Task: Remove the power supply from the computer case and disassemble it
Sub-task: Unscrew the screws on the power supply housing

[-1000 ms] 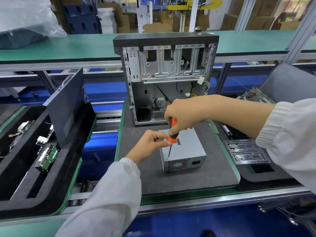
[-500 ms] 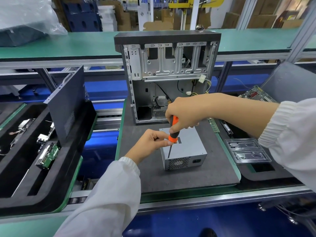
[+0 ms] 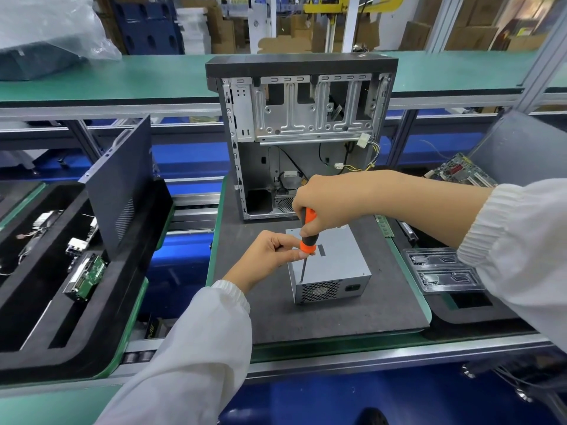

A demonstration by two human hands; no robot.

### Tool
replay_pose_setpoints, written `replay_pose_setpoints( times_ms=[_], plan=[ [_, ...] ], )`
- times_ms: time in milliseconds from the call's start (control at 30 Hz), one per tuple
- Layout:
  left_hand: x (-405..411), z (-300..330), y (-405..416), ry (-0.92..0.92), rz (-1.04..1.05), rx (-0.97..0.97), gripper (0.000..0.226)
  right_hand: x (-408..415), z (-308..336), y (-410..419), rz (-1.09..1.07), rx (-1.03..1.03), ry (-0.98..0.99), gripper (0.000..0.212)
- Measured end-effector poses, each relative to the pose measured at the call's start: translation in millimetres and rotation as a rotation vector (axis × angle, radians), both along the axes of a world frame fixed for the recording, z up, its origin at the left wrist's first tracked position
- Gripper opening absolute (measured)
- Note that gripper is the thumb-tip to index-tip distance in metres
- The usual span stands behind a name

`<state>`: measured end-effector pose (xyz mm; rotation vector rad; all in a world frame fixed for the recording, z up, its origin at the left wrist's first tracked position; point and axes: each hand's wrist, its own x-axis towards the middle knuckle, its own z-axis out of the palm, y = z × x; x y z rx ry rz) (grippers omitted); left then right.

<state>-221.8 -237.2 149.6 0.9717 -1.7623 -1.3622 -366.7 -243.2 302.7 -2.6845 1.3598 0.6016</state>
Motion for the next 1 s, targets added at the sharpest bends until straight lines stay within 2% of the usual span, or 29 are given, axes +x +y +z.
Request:
replay_pose_setpoints(
  times_ms=[133,367,500,633,833,933,1000],
  plan=[
    [3,0,0,-0.009,-0.04,-0.035,0.012,2,0,-2,-0.002,0.022,0.005,0.033],
    [4,-1,-1,-0.002,-0.031,0.032,0.01,7,-4,-5,-0.033,0.019,0.029,0.034],
    [5,0,-4,-0.045,-0.094,0.04,0.019,11,-7,-6,-0.049,0.05,0.033,0.044],
    [6,-1,-7,-0.037,-0.147,0.076,0.023,13,-4,-4,0.052,0.029,0.149,0.037],
    [7,-2,-9,-0.05,-0.147,0.072,0.02,12,-3,1,0.272,-0.044,0.251,0.012],
    [8,-1,-9,-0.026,-0.073,0.034,0.014,16,-6,5,0.57,-0.266,0.325,0.018],
    [7,-1,-7,-0.027,-0.053,0.027,0.008,15,-3,5,0.64,-0.277,0.311,0.025]
  ],
)
